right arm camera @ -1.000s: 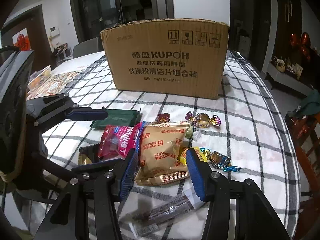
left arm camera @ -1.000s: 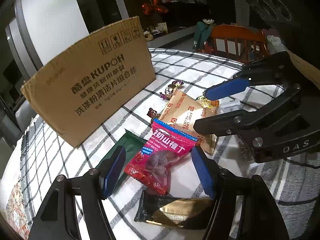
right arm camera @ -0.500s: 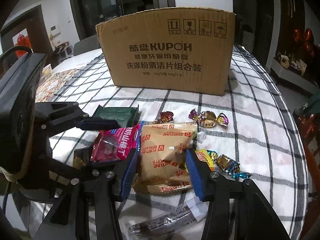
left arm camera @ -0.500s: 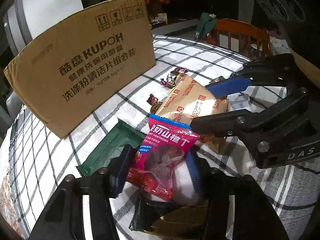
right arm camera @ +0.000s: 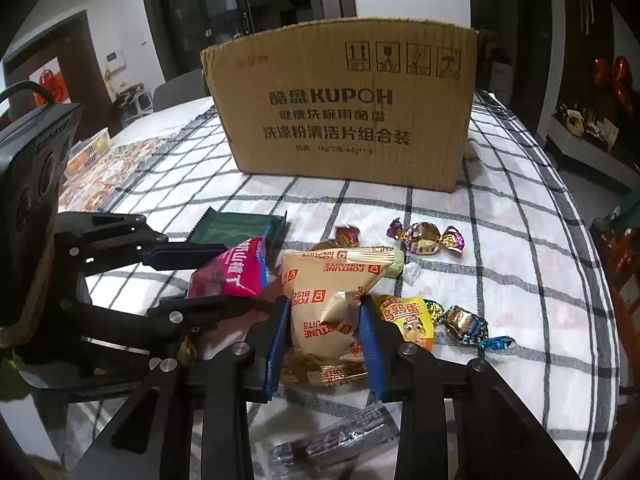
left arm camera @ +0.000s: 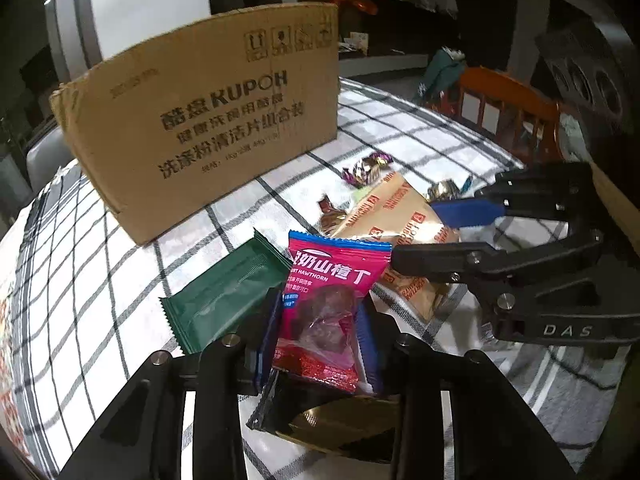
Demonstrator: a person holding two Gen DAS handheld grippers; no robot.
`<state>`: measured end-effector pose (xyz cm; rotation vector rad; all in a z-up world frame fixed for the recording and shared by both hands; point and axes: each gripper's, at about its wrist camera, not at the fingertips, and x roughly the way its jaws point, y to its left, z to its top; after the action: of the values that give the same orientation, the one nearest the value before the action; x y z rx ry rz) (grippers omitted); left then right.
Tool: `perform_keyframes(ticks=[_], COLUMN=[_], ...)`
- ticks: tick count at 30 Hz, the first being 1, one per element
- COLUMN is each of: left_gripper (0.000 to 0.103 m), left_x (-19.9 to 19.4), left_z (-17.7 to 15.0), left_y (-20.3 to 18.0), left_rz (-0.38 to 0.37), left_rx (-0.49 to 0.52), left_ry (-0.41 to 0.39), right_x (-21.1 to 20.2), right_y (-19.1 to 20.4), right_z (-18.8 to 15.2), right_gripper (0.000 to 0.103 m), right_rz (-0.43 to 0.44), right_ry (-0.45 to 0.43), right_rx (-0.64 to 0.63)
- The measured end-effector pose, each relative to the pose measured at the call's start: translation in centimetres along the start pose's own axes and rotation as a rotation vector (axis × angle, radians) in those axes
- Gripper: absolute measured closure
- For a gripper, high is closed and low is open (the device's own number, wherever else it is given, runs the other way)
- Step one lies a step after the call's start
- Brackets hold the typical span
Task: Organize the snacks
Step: 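Carry both packets over the box and open both tools to drop them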
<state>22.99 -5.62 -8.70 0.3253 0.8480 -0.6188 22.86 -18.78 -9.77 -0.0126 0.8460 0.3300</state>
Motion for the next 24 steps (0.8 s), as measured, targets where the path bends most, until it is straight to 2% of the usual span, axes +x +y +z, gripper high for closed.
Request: perform_keyframes(ticks=[13, 24], left_gripper=[0.068, 0.069], left_x=[-5.2, -9.3], left_z=[1.2, 3.3], left_y=[0.1, 0.2], left_rz=[0.058, 0.104], left_rx=[-0.157, -0.214], left_ry=[-0.094, -0.185], right_x=[-4.4, -8.4], right_y=[0.5, 1.3], right_z=[1.1, 3.0], right_gripper=[0.068, 0.068], right_rz=[-0.01, -0.017], right_ry=[-0.103, -0.204], right_rx=[0.017, 0.006])
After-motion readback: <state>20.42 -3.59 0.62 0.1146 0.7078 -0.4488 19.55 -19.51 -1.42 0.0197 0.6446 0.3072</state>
